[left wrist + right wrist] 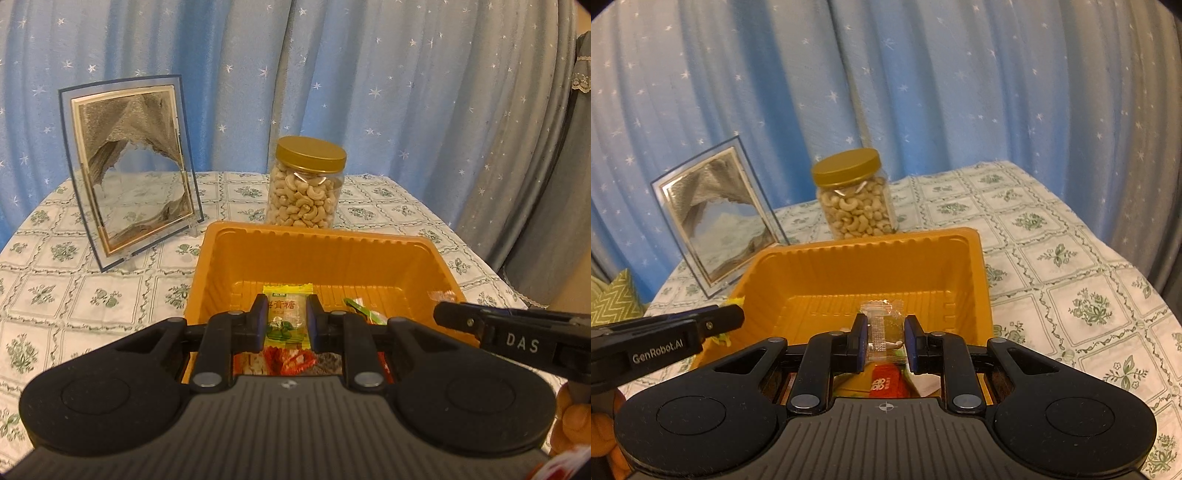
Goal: Organize snacks
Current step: 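Open both tools to drop the packs into the tray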
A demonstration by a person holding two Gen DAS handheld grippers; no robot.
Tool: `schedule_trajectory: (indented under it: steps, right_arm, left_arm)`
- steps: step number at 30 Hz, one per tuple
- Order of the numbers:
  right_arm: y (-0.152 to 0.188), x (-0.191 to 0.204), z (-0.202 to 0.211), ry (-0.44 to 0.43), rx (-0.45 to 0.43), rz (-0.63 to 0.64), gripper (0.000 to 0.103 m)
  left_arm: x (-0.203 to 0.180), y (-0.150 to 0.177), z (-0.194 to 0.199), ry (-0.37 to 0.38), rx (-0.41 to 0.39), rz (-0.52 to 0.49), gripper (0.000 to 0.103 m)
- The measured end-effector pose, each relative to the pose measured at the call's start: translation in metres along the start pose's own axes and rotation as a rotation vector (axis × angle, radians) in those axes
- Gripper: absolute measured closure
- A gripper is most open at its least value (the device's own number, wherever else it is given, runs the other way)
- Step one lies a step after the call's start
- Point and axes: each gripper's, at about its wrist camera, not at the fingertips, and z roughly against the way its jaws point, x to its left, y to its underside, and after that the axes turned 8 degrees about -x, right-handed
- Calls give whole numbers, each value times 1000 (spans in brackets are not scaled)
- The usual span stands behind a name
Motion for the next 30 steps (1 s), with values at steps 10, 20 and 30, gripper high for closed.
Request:
schedule_trajectory:
  steps: [10, 20, 30]
  right_arm:
    - [1, 0, -9, -1, 6, -10, 82]
    - [0, 0, -7, -33, -16, -41, 82]
    - [-4, -9, -1, -66, -79, -133, 58]
  left_arm:
    - [9, 0, -10, -39, -25, -21, 52]
    - [17, 9, 3, -95, -11, -60, 51]
    - [16, 18, 11, -114, -30, -91, 24]
